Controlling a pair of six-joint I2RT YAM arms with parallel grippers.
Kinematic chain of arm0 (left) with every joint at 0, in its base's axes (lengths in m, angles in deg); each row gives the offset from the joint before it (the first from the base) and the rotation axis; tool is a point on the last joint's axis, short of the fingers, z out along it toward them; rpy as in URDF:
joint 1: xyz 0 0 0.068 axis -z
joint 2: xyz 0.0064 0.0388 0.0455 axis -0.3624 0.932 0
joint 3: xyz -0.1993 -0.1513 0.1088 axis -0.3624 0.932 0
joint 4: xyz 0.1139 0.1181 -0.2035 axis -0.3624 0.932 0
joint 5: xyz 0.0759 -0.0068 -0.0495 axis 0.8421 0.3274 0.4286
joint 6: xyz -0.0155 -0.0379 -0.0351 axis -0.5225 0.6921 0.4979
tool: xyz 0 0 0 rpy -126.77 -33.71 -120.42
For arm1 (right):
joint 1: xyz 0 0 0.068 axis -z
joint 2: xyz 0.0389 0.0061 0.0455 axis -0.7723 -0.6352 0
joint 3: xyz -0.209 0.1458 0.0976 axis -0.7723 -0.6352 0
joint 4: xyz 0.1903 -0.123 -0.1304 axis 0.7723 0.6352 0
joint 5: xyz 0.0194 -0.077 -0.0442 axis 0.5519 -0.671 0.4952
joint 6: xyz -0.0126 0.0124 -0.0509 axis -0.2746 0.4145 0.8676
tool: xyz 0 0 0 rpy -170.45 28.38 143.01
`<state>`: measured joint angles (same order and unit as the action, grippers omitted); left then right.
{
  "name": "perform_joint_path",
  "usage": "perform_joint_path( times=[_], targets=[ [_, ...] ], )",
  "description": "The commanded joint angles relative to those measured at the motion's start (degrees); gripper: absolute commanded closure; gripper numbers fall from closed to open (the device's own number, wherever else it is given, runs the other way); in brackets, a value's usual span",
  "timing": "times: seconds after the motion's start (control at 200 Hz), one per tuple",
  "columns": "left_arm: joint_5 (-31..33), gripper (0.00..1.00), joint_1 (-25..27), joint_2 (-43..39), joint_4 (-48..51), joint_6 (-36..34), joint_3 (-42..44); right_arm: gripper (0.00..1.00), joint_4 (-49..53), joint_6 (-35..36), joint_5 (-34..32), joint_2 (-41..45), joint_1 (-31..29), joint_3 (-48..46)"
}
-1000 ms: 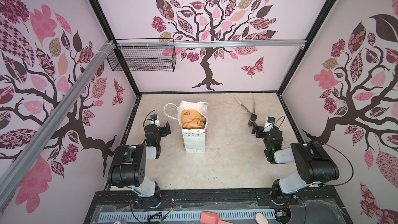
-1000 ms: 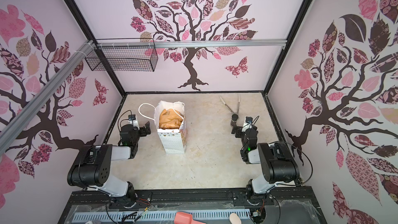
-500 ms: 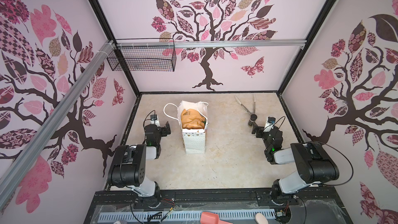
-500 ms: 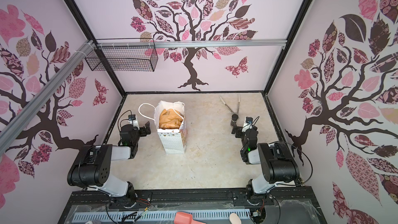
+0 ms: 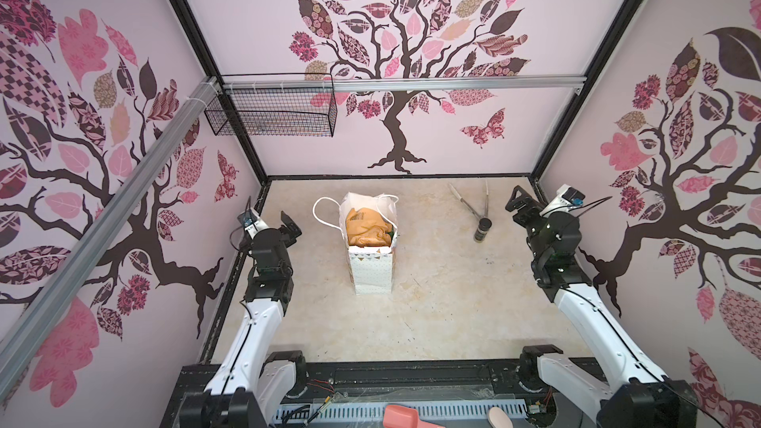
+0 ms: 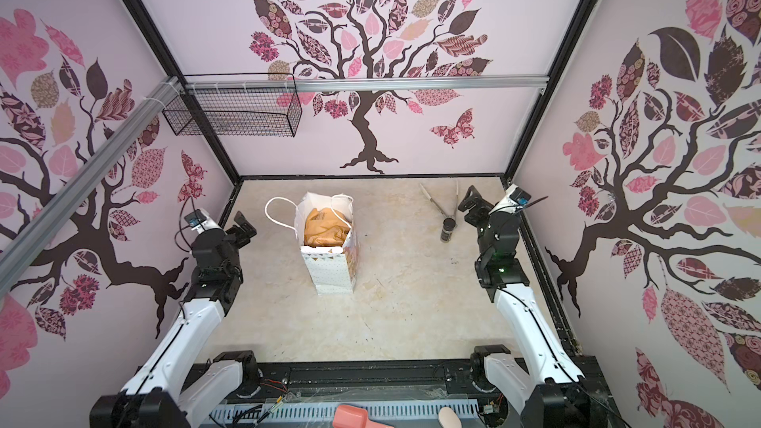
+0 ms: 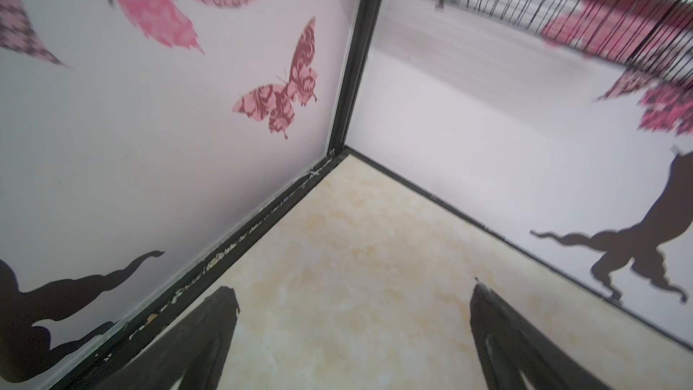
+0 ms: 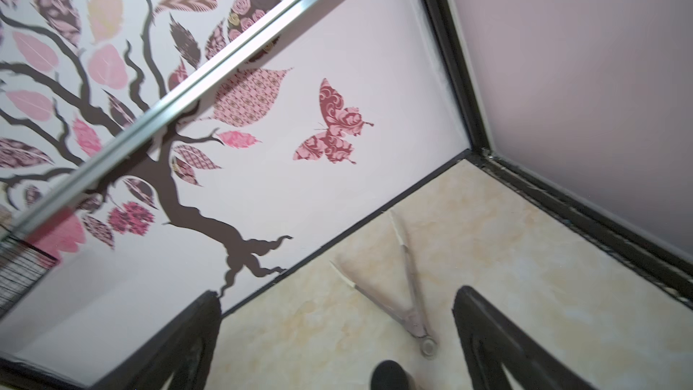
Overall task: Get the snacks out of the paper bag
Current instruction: 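Raise both arms and move both grippers over the paper bag opening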
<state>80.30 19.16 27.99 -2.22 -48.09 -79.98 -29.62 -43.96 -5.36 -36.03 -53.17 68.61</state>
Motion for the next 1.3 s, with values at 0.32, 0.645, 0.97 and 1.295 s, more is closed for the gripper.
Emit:
perform_joint_path(
  times=[0.32,0.645,0.97,1.295],
  targets=[
    [-30.2,0.04,4.1,9.7,60.3,8.3,-49.4,0.01,49.7,5.6,23.1,-28.9,-21.1,51.3],
    [-25.5,0.1,20.4,28.7,77.0,-4.4,-69.6,0.0,77.1,14.5,5.4,-55.3,-38.6,92.9],
    [-12.3,0.06,21.2,30.2,72.1,-4.4,-55.8,0.08,81.2,15.1,3.7,-63.7,-40.4,95.7],
    [-26.6,0.56,19.8,30.3,65.0,-0.5,-48.4,0.43,73.2,13.8,6.8,-60.2,-40.4,81.3]
  ],
)
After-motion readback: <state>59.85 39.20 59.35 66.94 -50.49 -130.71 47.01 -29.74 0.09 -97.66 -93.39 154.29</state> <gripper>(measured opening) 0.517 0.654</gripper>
